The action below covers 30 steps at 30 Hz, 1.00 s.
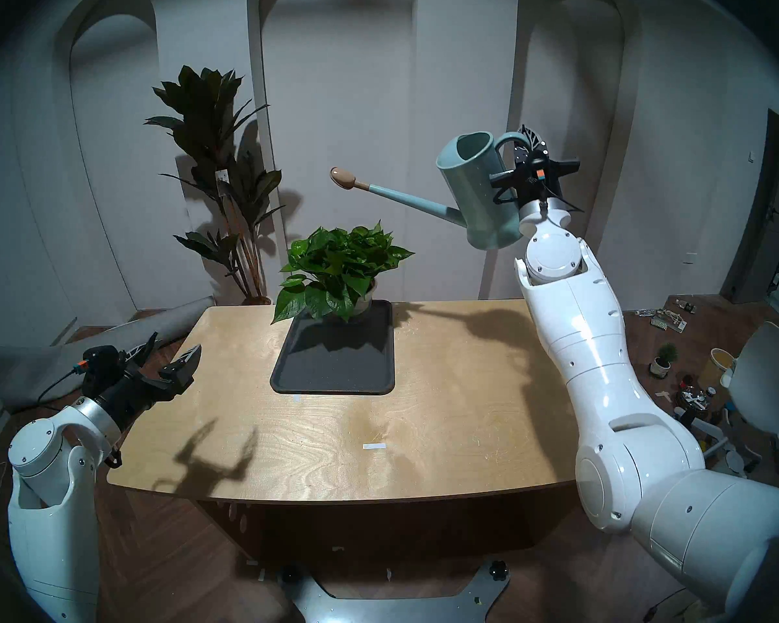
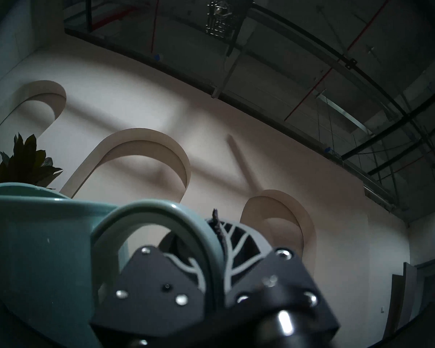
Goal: Pick up the watering can and pour water into the potted plant, then put the can down
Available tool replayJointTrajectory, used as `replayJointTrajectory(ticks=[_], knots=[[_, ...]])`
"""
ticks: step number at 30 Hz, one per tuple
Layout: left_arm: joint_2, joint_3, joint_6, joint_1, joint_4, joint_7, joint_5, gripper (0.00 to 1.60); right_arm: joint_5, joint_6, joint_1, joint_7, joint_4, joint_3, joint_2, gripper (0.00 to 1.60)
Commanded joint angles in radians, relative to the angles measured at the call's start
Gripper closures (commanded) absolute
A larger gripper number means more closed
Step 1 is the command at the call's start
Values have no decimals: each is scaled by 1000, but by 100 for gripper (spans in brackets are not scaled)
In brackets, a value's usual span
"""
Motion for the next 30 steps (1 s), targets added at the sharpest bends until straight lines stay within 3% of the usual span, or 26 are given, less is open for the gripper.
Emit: replayJointTrajectory(ticks=[1,11,30], knots=[[2,0,-3,-4,-14,-2,-1,0,67,-102,-106,-53,-108,74,8,160],[3,0,-3,-5,-13,-2,-1,0,142,-193,-264,-63,-172,127,-3,160],[3,0,-3,-5,-12,-3,0,0,312,-417,-497,-31,-300,136,-26,160]])
